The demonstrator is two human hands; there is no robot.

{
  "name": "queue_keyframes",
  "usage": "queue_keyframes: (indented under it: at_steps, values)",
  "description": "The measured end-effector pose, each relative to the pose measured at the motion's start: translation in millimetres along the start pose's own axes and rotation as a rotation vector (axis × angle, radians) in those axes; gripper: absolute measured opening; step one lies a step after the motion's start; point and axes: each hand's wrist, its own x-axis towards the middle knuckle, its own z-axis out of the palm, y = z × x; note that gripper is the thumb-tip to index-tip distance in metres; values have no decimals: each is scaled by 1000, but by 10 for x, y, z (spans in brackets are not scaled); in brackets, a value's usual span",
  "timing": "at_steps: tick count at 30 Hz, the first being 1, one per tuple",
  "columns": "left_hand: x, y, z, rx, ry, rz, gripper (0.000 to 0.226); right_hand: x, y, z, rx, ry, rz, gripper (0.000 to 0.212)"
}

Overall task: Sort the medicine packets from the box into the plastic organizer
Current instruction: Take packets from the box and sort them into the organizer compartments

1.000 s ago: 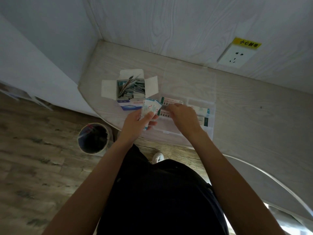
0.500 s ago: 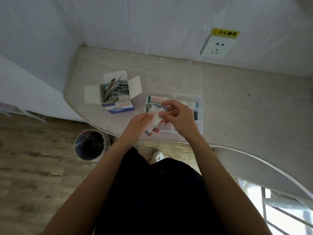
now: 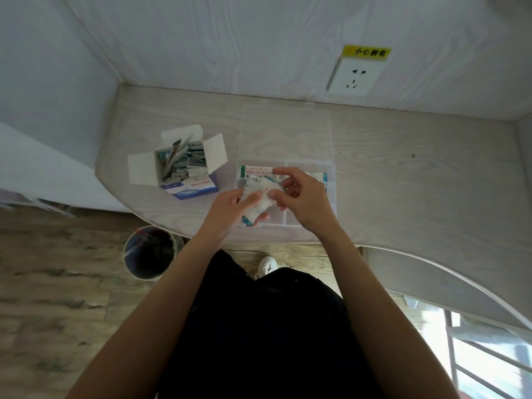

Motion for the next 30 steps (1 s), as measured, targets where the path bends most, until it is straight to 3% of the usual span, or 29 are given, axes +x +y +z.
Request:
queue_keyframes:
  at_steps: [5,12,17,19,22,24,30]
  values:
    - [30,24,-37,338,-114,49,19,32,-33,-46,-36,-25,12,15]
    - [19,20,38,252,-92,-58,20,5,31,-90,22,-18,76,25]
    - [68,-13,24,202,1,23,18,-41,19,-202,37,-62,60,19]
    - [87,-9,-5,145,8,54,19,-51,22,-328,39,10,50,16]
    - [104,-4,-53,110,32,87,22,14,84,-596,53,265,90,15]
    - [107,5,-71,125,65,100,21,94,133,-713,-42,346,104,15]
    - [90,18,-42,137,68,119,21,356,225,-640,-444,326,128,15]
